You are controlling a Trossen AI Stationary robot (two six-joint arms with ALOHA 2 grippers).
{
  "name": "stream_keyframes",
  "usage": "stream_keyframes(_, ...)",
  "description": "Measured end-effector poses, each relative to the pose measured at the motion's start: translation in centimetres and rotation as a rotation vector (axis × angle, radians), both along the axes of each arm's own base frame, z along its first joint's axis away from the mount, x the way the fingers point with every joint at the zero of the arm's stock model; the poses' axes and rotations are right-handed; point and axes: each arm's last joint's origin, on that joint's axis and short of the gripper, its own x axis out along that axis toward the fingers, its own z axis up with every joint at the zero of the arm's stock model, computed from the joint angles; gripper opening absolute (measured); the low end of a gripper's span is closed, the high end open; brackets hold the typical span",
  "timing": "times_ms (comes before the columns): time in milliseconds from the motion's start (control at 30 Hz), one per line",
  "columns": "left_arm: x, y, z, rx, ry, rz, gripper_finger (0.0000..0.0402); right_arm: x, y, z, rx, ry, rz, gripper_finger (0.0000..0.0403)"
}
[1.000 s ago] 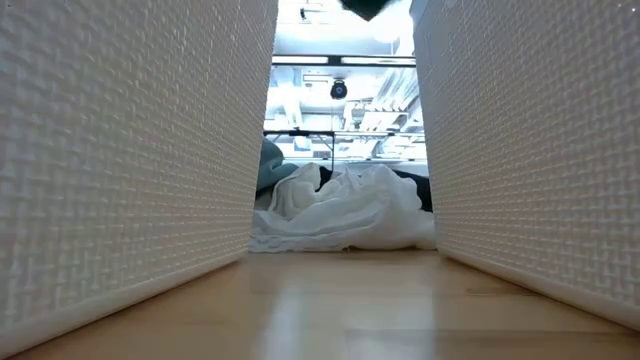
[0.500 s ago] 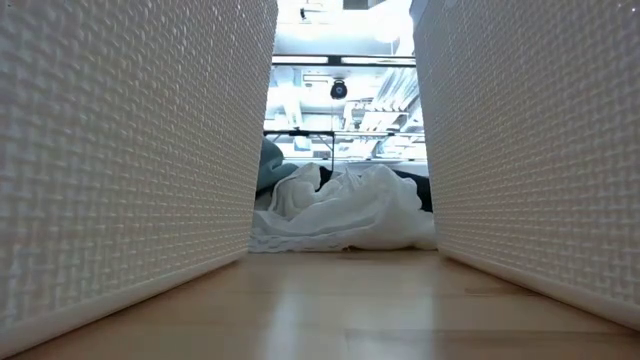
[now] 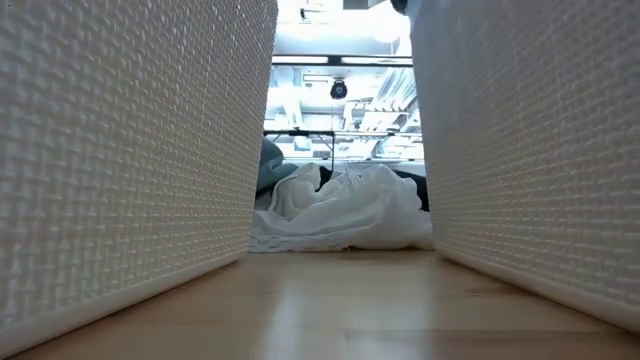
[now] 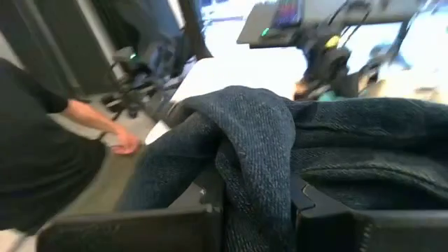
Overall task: Sort clothes
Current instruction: Put the dark blue pants into the right white laundry bin
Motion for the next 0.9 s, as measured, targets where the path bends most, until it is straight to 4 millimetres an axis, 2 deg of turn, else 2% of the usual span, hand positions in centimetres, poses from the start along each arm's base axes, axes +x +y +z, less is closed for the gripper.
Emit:
stream_keyframes(233, 0.0, 0.0, 0.0, 0.000, 0.000, 0.000, 0.0000, -0.8, 3.6, -0.5, 0.075, 0.036, 0.151, 0.0040)
stream_keyframes(367, 0.0, 0.0, 0.0, 0.000, 0.000, 0.000, 0.0000, -2.0, 5.1, -0.6, 0.083, 0.030, 0.137, 0.0040)
stream_keyframes(433, 0.0, 0.0, 0.0, 0.000, 0.000, 0.000, 0.0000, -2.1, 6.1, -1.5, 0.089, 0.065, 0.126, 0.0040)
stream_keyframes(533, 0.0, 0.0, 0.0, 0.000, 0.000, 0.000, 0.0000, -1.5, 7.7, -3.7, 0.082, 0.137, 0.072, 0.0040)
stream_keyframes(667, 0.0, 0.0, 0.0, 0.000, 0.000, 0.000, 0.0000, -0.5, 9.1, -7.6, 0.094, 0.266, -0.029, 0.0040)
stream_keyframes(767, 0.0, 0.0, 0.0, 0.000, 0.000, 0.000, 0.0000, 0.2, 9.4, -11.4, 0.155, 0.416, -0.163, 0.0047)
stream_keyframes(900, 0.0, 0.0, 0.0, 0.000, 0.000, 0.000, 0.0000, 0.5, 9.1, -15.8, 0.327, 0.707, -0.309, 0.0054)
